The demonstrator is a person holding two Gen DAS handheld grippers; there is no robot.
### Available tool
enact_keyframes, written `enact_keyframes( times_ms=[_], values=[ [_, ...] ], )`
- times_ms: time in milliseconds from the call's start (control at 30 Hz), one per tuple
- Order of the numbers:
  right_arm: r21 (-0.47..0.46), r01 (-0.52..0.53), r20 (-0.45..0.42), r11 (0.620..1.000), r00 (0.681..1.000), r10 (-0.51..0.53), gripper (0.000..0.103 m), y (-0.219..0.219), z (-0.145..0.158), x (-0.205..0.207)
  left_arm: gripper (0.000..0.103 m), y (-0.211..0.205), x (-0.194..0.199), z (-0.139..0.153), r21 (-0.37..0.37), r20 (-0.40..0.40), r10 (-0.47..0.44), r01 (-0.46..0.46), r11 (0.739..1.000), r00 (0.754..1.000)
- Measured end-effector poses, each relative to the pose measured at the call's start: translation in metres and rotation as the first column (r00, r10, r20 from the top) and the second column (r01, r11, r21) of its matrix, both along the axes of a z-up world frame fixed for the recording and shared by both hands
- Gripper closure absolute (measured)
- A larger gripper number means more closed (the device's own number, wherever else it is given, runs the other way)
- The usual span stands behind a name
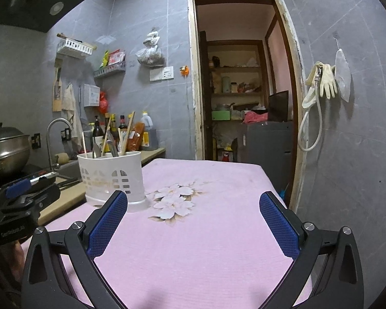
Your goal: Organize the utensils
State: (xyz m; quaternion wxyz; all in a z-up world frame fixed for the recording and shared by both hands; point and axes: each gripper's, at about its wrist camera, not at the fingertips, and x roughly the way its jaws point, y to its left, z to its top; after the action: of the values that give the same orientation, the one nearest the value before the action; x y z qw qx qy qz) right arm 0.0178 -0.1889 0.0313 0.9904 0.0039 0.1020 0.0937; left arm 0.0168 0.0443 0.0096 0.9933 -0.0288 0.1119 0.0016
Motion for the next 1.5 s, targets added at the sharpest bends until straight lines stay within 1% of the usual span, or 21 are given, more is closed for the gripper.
enact_keyframes(
  times_ms=[200, 467, 933, 1500],
  values=[
    [-0.027, 0.017, -0.013, 0.999, 1.000, -0.017, 0.000, 0.002, -0.005, 0.003, 0.002, 0.003, -0.003, -0.005, 0.010, 0.010, 0.010, -0.010, 1.000, 1.000],
    [-0.047, 0.038, -0.007, 0.998, 0.999, -0.038, 0.000, 0.001, -0.005, 0.002, 0.002, 0.006, -0.004, -0.005, 0.001, 0.017, 0.022, -0.022, 1.000, 1.000],
    [-0.048, 0.041, -0.004, 0.998, 0.999, -0.041, 0.000, -0.001, -0.004, 0.002, 0.002, 0.010, -0.005, -0.007, -0.008, 0.017, 0.044, -0.043, 0.999, 0.999],
    [-0.046, 0.040, -0.005, 0.998, 0.999, -0.040, 0.000, 0.000, -0.003, 0.001, 0.002, 0.012, -0.006, -0.008, -0.015, 0.013, 0.048, -0.048, 0.999, 0.999]
  ],
)
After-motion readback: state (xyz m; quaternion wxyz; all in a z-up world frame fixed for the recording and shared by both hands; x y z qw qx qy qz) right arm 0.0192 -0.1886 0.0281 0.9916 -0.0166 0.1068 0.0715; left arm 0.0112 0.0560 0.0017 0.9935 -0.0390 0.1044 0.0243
